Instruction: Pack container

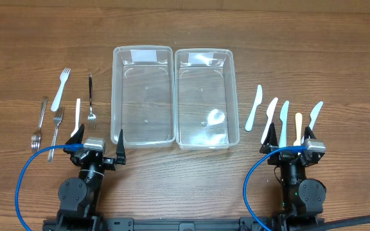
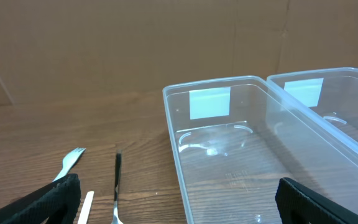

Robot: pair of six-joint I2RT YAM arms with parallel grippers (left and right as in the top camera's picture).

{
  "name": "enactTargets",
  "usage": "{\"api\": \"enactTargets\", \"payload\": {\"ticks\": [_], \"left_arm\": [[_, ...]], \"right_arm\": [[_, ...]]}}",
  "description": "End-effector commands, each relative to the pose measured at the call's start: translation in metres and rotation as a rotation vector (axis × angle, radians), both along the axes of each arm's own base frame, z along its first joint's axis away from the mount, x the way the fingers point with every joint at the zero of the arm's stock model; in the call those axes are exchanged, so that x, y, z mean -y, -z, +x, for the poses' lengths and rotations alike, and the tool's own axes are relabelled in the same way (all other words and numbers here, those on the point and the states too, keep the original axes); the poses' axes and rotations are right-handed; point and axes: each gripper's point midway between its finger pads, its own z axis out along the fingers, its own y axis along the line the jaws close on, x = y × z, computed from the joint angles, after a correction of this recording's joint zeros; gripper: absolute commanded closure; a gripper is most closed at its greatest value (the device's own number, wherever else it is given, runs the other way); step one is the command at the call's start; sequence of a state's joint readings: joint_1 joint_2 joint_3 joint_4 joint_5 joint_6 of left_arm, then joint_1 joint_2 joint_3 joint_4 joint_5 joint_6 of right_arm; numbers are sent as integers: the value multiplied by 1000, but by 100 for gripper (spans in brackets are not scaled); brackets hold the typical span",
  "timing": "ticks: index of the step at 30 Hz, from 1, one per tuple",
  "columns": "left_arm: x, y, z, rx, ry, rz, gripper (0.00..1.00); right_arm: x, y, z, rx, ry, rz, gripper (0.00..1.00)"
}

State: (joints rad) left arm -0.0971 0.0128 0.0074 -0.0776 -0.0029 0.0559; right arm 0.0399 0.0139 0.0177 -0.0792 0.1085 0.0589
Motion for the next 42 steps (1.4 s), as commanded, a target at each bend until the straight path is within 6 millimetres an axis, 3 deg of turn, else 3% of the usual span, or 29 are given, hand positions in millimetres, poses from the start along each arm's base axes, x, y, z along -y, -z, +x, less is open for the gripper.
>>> {"api": "enactTargets", "payload": {"ticks": [1, 27, 31, 36, 42], "left_arm": [[1, -1, 0, 6, 9, 3, 0], [1, -1, 0, 7, 6, 8, 0], [-2, -7, 0, 32, -10, -18, 0], [-3, -22, -7, -35, -32, -249, 0], [-11, -87, -19, -125, -86, -235, 0]], "right_arm": [[1, 0, 0, 8, 5, -4, 0], [-1, 0, 0, 8, -7, -2, 0], [-6, 1, 0, 7, -33, 80, 0], [-8, -11, -7, -67, -40, 152, 0], [-14, -52, -9, -247, -64, 153, 0]]}}
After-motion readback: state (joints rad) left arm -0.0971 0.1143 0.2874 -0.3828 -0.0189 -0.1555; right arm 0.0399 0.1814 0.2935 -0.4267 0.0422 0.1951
